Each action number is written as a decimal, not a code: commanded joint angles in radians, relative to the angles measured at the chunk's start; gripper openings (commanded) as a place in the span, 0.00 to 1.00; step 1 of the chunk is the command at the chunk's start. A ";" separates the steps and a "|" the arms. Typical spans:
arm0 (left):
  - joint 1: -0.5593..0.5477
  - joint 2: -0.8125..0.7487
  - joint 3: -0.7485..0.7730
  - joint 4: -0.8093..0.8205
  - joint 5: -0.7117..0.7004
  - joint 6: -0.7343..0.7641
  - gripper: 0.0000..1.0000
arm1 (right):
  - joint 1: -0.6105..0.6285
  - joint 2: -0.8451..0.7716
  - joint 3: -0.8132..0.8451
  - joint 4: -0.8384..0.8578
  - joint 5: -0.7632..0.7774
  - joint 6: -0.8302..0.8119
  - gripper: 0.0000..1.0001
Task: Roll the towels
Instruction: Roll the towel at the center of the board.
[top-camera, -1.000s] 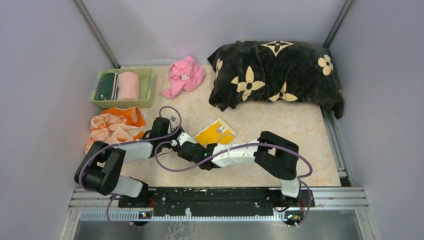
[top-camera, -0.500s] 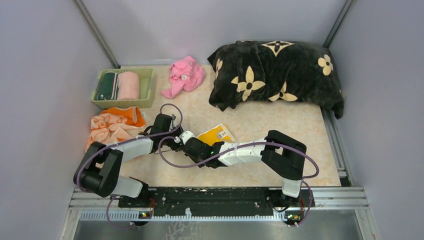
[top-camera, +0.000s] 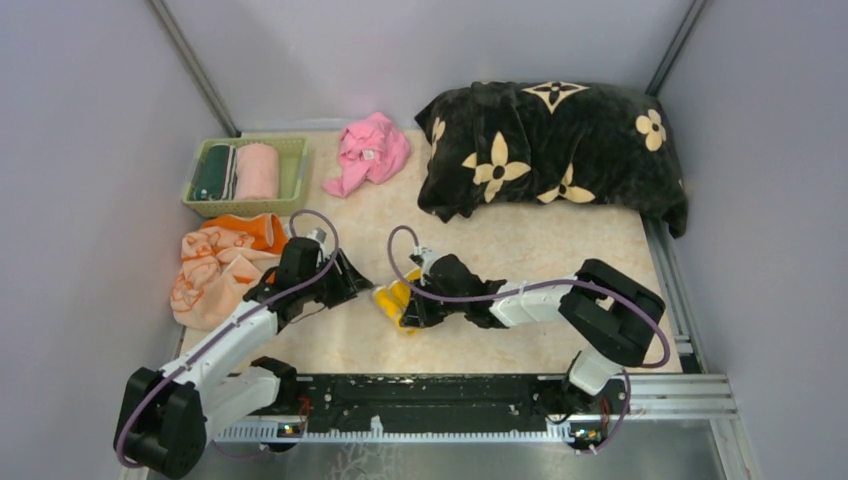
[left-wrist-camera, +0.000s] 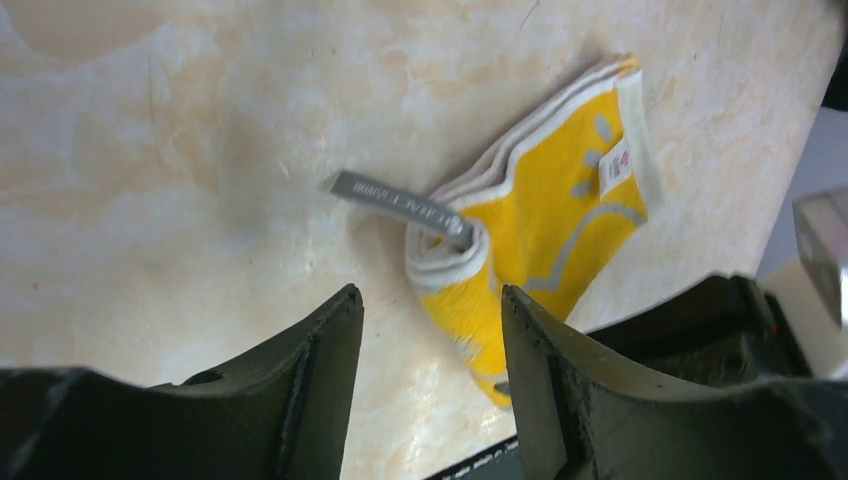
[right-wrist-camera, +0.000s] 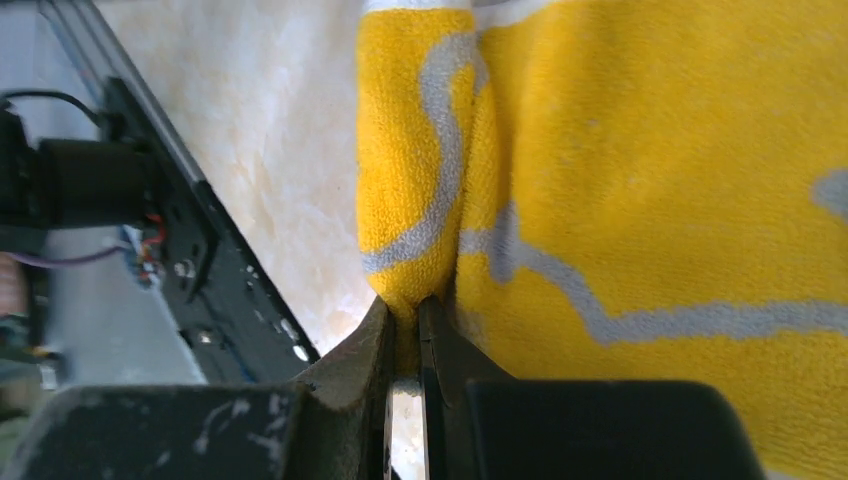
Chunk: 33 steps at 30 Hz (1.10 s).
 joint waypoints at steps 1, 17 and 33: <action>0.002 -0.041 -0.067 -0.039 0.098 -0.043 0.60 | -0.099 -0.021 -0.105 0.374 -0.224 0.270 0.00; -0.003 0.093 -0.137 0.302 0.260 -0.154 0.61 | -0.224 0.213 -0.258 0.746 -0.375 0.605 0.00; -0.049 0.351 -0.109 0.377 0.168 -0.192 0.51 | -0.243 0.079 -0.207 0.411 -0.320 0.413 0.14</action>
